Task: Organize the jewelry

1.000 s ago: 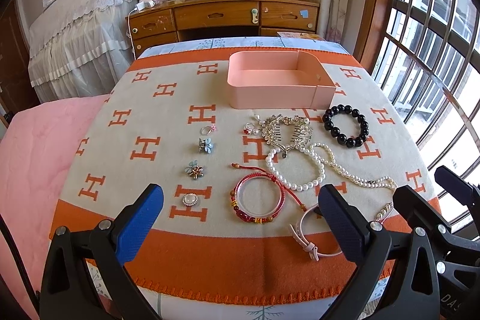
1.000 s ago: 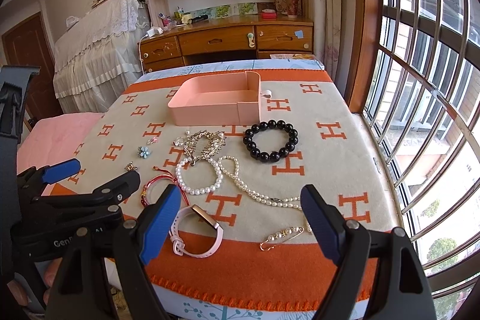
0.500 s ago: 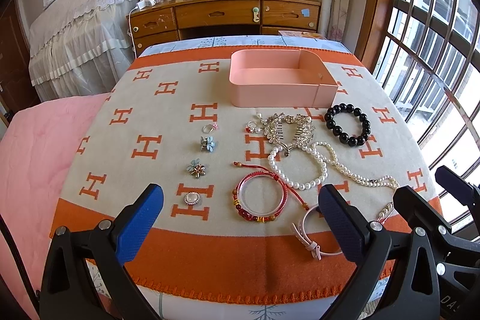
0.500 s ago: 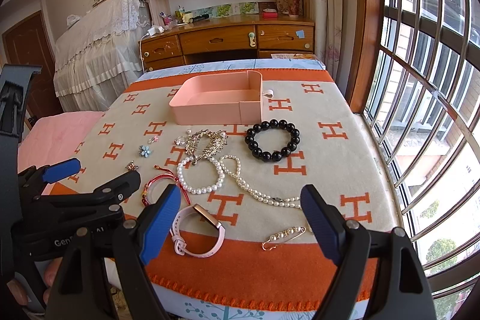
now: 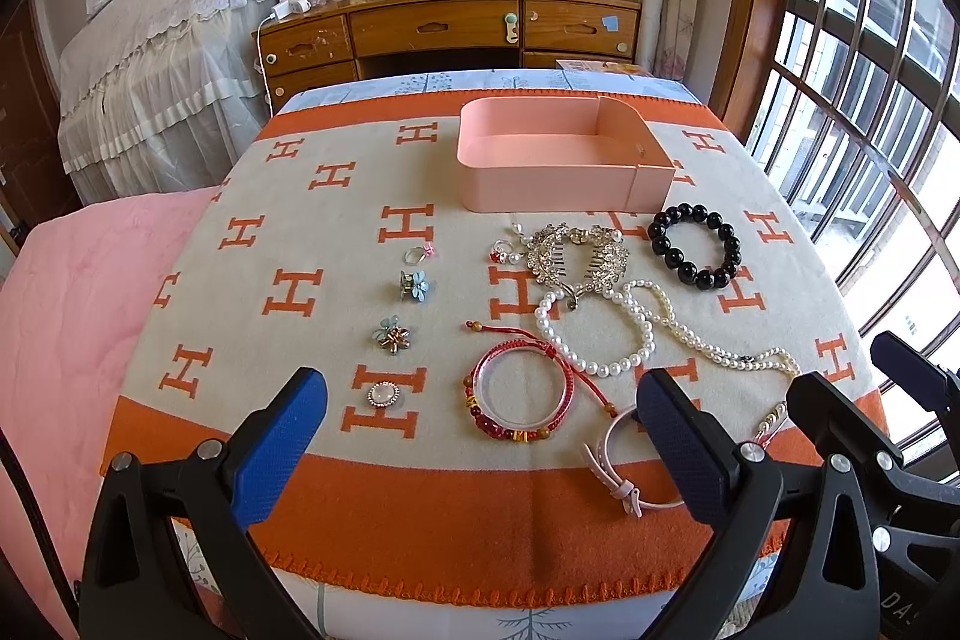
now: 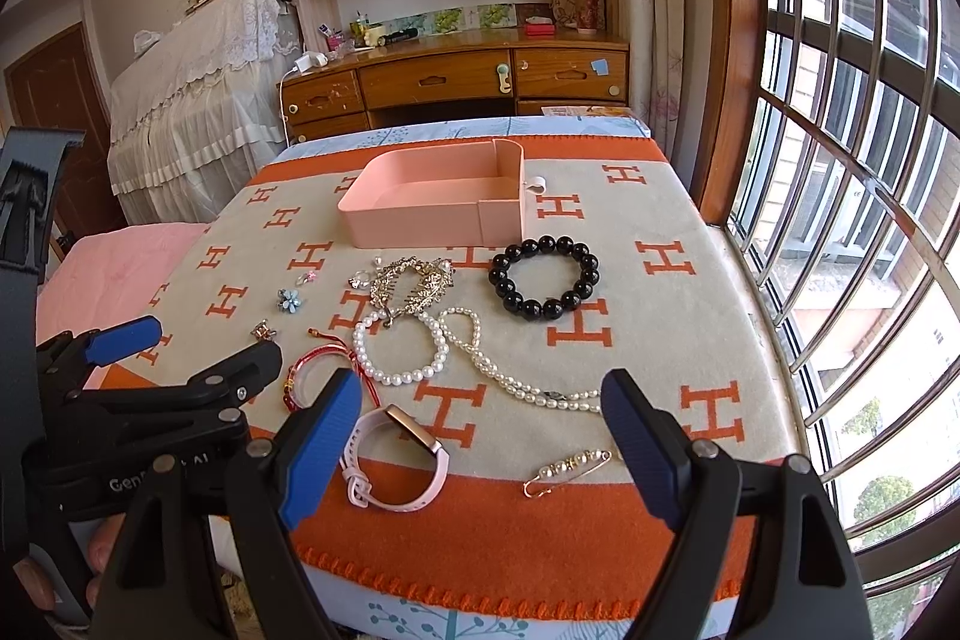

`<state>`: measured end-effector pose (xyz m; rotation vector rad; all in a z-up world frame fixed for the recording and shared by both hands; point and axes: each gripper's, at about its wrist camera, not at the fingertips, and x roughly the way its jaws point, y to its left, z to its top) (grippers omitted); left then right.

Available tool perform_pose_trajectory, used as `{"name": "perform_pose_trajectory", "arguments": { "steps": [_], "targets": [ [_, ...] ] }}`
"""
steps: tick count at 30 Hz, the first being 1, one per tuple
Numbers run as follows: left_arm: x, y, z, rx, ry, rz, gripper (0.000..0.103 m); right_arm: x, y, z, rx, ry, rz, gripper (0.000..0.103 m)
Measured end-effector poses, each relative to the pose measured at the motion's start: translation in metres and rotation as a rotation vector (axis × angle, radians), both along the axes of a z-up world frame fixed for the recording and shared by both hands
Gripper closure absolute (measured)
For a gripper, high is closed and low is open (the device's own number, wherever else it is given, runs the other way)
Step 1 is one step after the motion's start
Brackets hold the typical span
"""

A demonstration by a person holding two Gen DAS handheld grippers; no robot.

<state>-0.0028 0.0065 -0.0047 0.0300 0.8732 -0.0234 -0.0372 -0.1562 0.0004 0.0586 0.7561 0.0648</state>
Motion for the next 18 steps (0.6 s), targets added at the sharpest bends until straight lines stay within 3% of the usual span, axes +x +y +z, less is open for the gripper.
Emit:
{"name": "perform_pose_trajectory", "arguments": {
  "steps": [18],
  "targets": [
    [-0.0005, 0.0014, -0.0015, 0.001, 0.01, 0.003, 0.001, 0.0016, 0.0078, -0.008, 0.003, 0.006, 0.009, 0.02]
  ]
}}
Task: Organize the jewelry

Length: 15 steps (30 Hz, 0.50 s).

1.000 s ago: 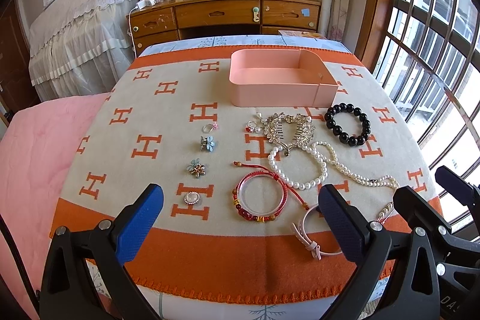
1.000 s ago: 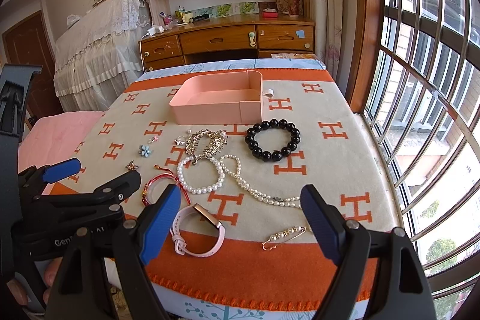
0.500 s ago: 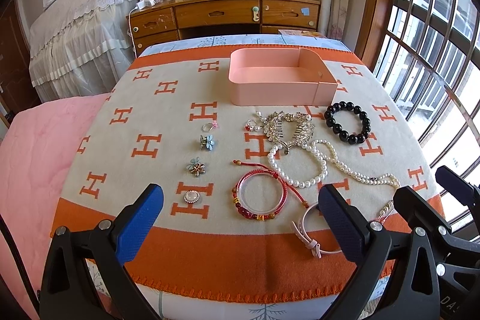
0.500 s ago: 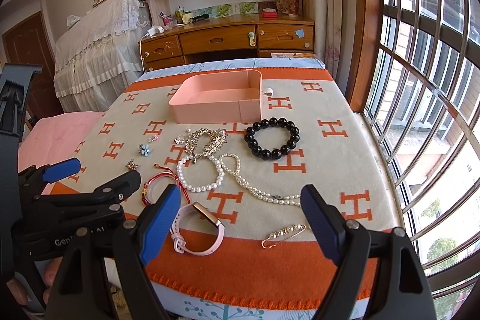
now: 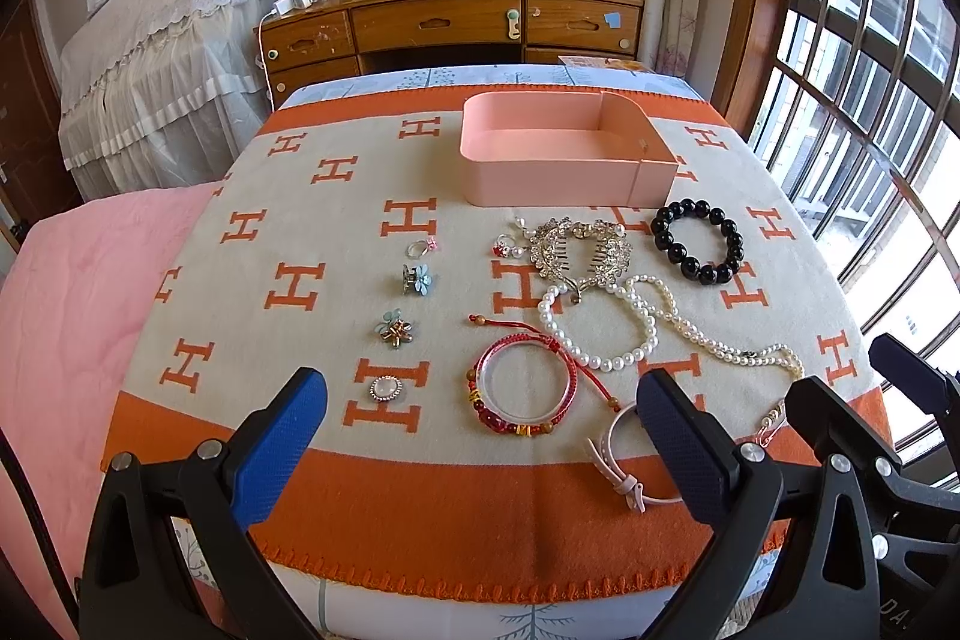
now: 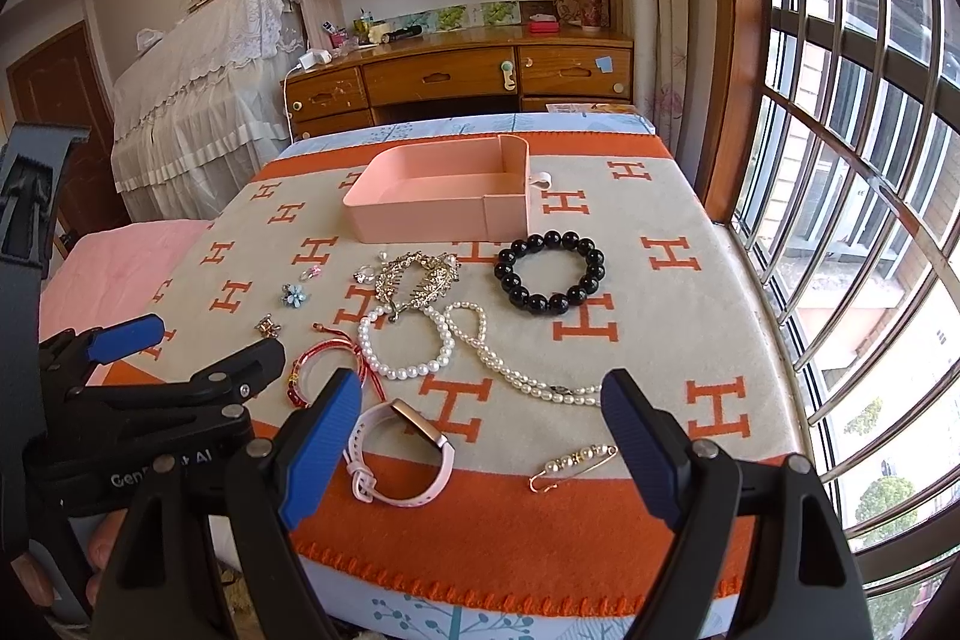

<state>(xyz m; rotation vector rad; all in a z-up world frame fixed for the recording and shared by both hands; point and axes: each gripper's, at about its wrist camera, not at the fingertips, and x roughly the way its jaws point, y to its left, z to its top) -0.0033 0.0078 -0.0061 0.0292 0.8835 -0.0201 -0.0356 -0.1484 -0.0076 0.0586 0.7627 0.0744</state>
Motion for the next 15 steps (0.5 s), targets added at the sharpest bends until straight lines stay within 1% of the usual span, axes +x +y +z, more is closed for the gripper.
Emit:
{"name": "perform_pose_trajectory", "arguments": {
  "steps": [11, 15],
  "targets": [
    [-0.0008, 0.0001, -0.0004, 0.0, 0.001, -0.001, 0.001, -0.0004, 0.0019, -0.0015, 0.005, 0.004, 0.005, 0.02],
    [0.0043, 0.0061, -0.0032, -0.022, 0.021, -0.009, 0.001, 0.0022, 0.0033, -0.0036, 0.007, 0.012, 0.01, 0.02]
  ]
}}
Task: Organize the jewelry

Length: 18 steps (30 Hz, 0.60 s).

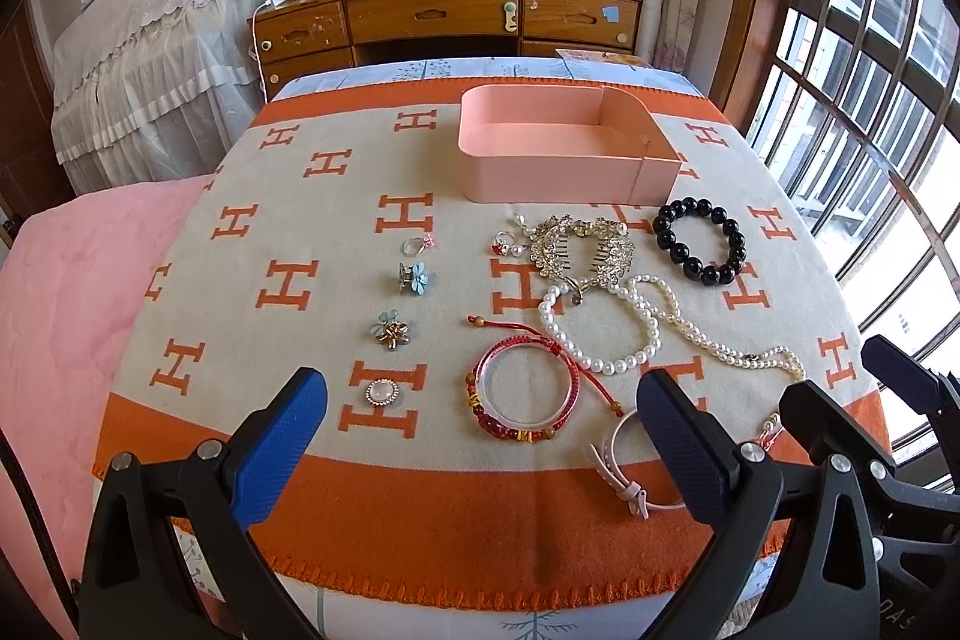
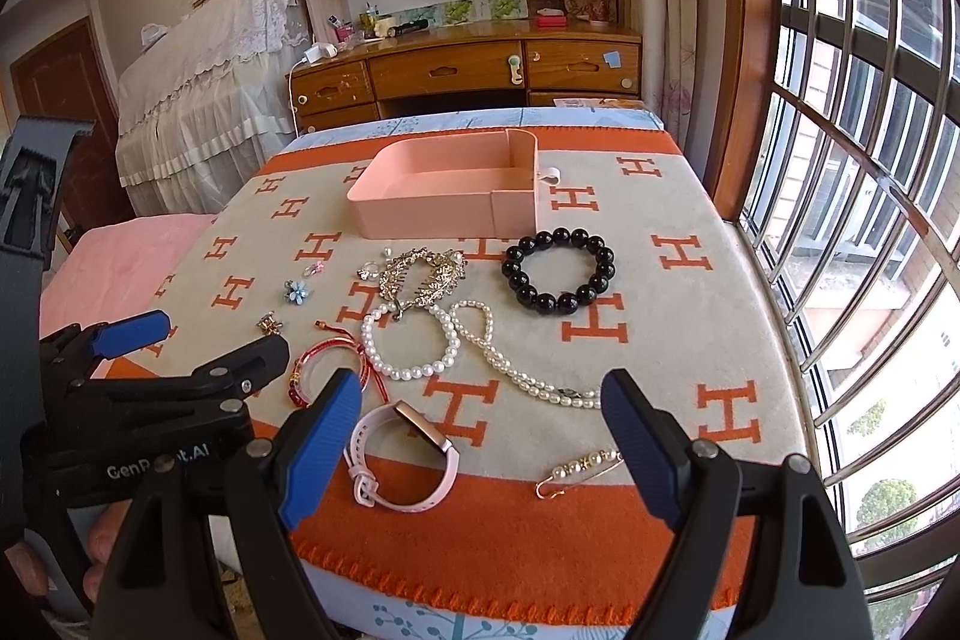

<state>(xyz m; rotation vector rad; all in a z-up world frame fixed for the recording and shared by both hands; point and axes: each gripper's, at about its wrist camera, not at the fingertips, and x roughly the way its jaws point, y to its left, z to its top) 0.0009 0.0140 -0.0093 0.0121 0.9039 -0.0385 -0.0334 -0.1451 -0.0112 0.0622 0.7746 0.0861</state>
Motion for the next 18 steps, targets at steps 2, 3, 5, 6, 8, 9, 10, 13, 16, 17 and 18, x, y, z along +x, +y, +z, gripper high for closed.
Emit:
{"name": "perform_pose_trajectory", "arguments": {
  "steps": [2, 3, 5, 6, 8, 9, 10, 13, 16, 17, 18],
  "targets": [
    [0.008, 0.006, -0.002, -0.013, 0.017, 0.014, 0.001, 0.006, -0.001, -0.003, 0.003, 0.009, -0.002, 0.02],
    [0.012, 0.012, -0.004, -0.019, 0.028, 0.024, 0.001, 0.009, -0.002, -0.004, 0.007, 0.016, -0.004, 0.02],
    [0.022, 0.02, -0.006, -0.019, 0.05, 0.044, 0.001, 0.016, -0.006, -0.006, 0.02, 0.034, -0.003, 0.02],
    [0.027, 0.027, -0.008, -0.017, 0.06, 0.063, 0.001, 0.02, -0.007, -0.007, 0.027, 0.041, -0.004, 0.02],
    [0.039, 0.038, -0.009, -0.018, 0.072, 0.099, 0.001, 0.028, -0.013, -0.008, 0.04, 0.055, -0.009, 0.02],
    [0.045, 0.046, -0.011, -0.019, 0.078, 0.123, 0.001, 0.032, -0.015, -0.008, 0.046, 0.06, -0.011, 0.02],
    [0.051, 0.053, -0.012, -0.018, 0.085, 0.146, 0.001, 0.038, -0.018, -0.008, 0.048, 0.066, -0.017, 0.02],
    [0.065, 0.074, -0.017, -0.029, 0.106, 0.207, 0.001, 0.051, -0.028, -0.005, 0.039, 0.071, -0.038, 0.02],
    [0.076, 0.089, -0.022, -0.04, 0.128, 0.242, 0.001, 0.065, -0.037, -0.004, 0.017, 0.076, -0.056, 0.02],
    [0.079, 0.091, -0.024, -0.04, 0.132, 0.245, 0.001, 0.071, -0.04, -0.003, 0.011, 0.081, -0.06, 0.02],
    [0.082, 0.093, -0.025, -0.039, 0.136, 0.248, 0.001, 0.076, -0.043, -0.003, 0.005, 0.086, -0.062, 0.02]
  ]
}}
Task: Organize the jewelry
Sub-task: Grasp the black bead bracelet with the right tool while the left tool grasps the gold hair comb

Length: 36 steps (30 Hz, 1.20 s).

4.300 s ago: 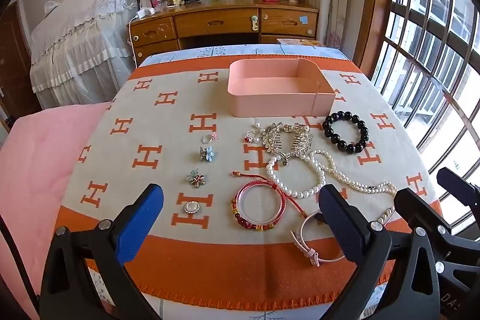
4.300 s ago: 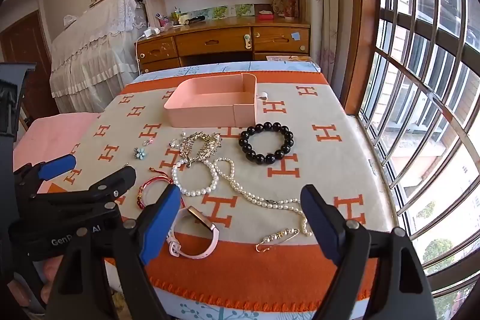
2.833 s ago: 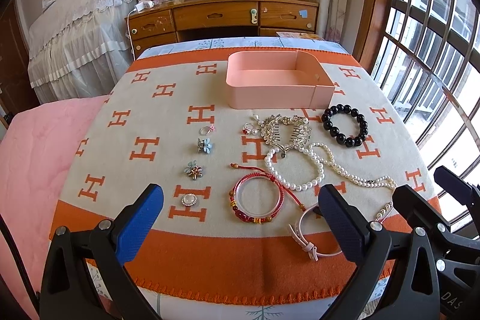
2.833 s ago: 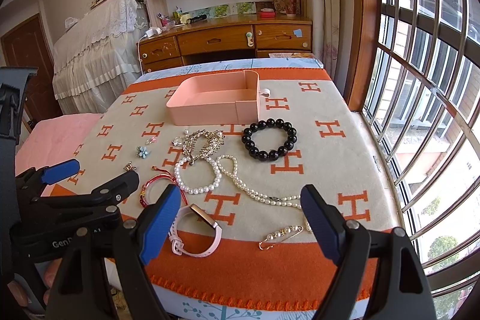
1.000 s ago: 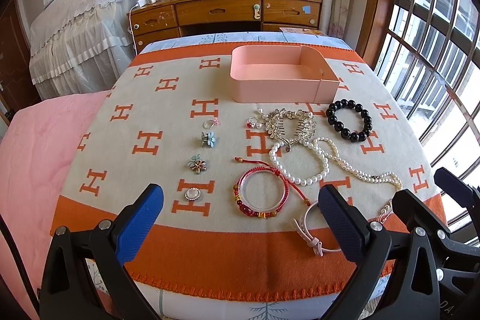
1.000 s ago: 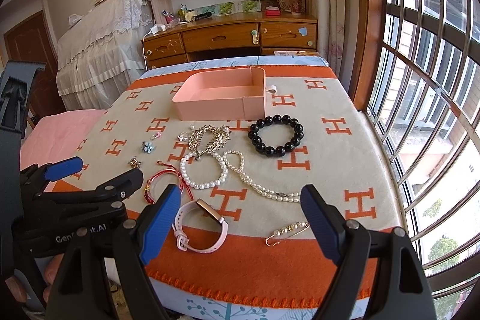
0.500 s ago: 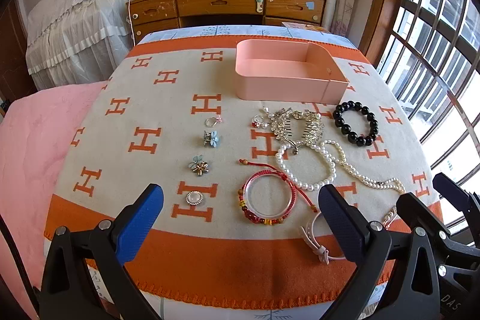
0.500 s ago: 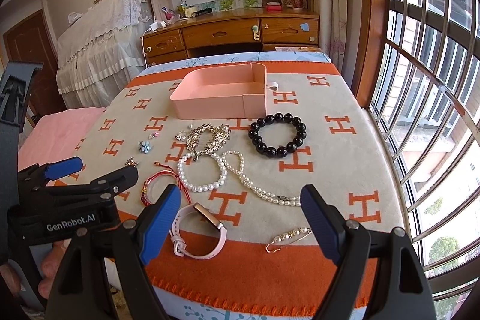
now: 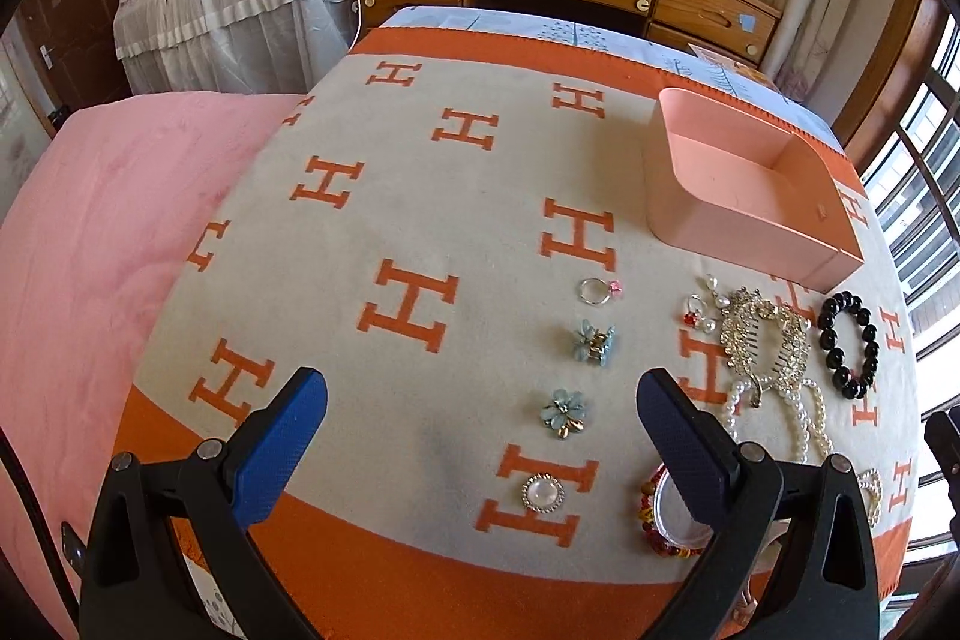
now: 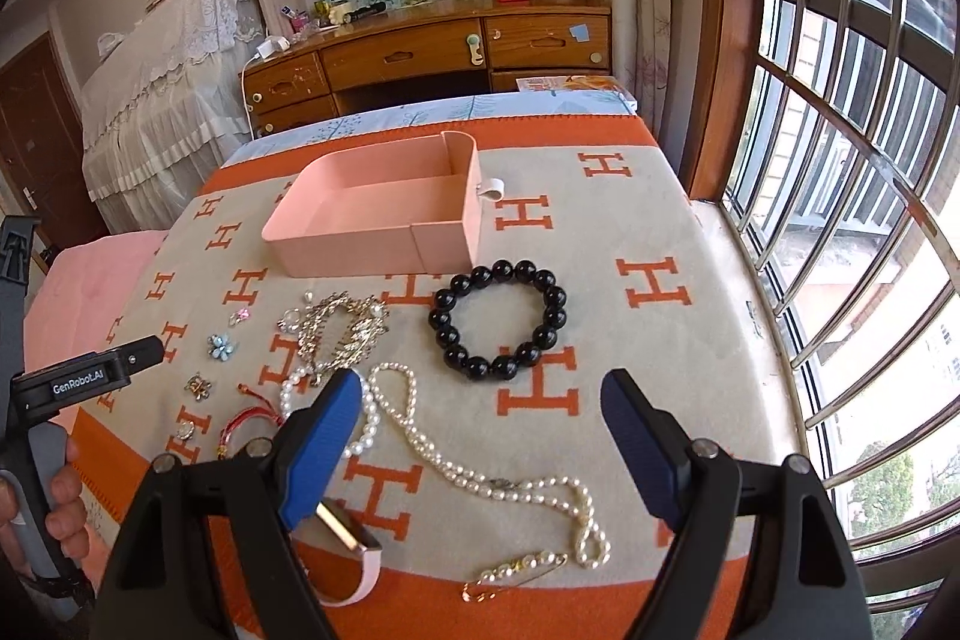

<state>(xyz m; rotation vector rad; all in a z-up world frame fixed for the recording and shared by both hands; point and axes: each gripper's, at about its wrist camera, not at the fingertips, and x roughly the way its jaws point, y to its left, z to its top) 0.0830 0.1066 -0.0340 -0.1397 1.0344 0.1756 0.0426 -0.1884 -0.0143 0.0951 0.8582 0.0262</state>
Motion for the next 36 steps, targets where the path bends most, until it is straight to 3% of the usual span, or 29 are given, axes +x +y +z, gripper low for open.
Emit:
{"name": "perform_pose_trajectory", "arguments": {
  "steps": [10, 12, 18, 22, 24, 25, 28, 36],
  "targets": [
    [0.035, -0.014, -0.006, 0.016, 0.031, -0.072, 0.001, 0.071, -0.048, -0.026, 0.062, 0.167, -0.06, 0.021],
    [0.043, -0.02, -0.011, 0.002, 0.053, -0.094, 0.001, 0.083, -0.054, -0.036, 0.066, 0.207, -0.076, 0.034],
    [0.064, -0.051, -0.023, -0.015, 0.107, -0.187, 0.001, 0.104, -0.045, -0.06, -0.011, 0.276, -0.035, 0.056],
    [0.069, -0.076, -0.02, 0.018, 0.094, -0.264, 0.001, 0.104, -0.034, -0.064, -0.104, 0.24, -0.011, 0.07],
    [0.069, -0.091, -0.018, 0.035, 0.08, -0.323, 0.001, 0.102, -0.034, -0.064, -0.099, 0.228, 0.006, 0.085],
    [0.068, -0.097, -0.017, 0.044, 0.073, -0.356, 0.002, 0.101, -0.035, -0.064, -0.091, 0.227, 0.008, 0.088],
    [0.065, -0.121, -0.017, 0.087, 0.07, -0.459, 0.011, 0.097, -0.043, -0.063, -0.05, 0.223, 0.008, 0.088],
    [0.058, -0.16, -0.01, 0.036, 0.087, -0.549, 0.013, 0.076, -0.058, -0.062, 0.053, 0.196, -0.005, 0.088]
  ]
}}
